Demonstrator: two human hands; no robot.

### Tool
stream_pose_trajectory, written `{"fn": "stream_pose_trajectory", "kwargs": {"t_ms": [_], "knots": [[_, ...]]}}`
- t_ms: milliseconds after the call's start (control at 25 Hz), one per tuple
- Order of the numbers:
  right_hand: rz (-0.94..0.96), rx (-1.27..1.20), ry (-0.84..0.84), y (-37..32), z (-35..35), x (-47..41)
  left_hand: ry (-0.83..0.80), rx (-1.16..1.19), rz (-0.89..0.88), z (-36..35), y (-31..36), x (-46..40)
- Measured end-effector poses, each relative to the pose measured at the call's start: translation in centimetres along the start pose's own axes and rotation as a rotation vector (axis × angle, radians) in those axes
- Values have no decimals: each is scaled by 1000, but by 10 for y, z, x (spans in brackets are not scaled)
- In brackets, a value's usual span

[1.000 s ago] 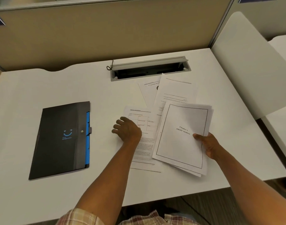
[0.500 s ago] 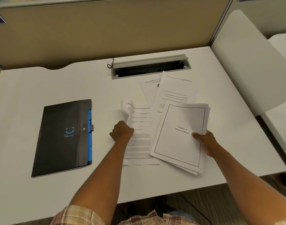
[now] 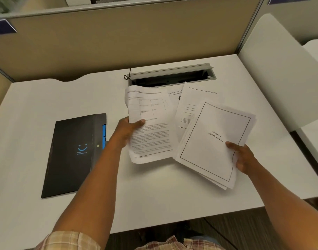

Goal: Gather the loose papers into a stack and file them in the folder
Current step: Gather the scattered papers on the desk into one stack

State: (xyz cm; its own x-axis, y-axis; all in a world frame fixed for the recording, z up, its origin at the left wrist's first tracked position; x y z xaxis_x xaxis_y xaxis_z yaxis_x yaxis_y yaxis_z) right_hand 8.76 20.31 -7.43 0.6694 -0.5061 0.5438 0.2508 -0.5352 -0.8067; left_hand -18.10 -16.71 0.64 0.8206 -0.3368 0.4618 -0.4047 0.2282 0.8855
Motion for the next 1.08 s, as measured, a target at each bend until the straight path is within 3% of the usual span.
{"fn": "stream_pose_trajectory", "kwargs": {"t_ms": [120,360,560,840,1080], "knots": [[49,-16,34,-27,8,-10,-42,72,-1,-19,8,-14],[59,-65,240,-59,49,-44,-109,-72,51,-90,0,-49],[0,-17,170,-51,35,-72,-93,-192,77,-138,-4,-90],[-21,79,38,-61,20,-112,209,-748,-29,-170,22,-134],[-54,135,22,-67,6,-145,389,-925,-39,-187,42,-152]]}}
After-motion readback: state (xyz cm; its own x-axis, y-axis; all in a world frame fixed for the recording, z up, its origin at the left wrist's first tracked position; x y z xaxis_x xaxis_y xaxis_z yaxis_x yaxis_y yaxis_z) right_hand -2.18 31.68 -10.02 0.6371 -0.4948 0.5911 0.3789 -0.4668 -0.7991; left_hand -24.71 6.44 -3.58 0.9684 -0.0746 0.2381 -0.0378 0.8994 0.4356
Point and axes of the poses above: each hand's wrist, its own x-axis away from the middle knuckle, its own z-axis out of the back of the hand, y = z × x, the point moved 10 cm from there along -x, towards the middle knuckle
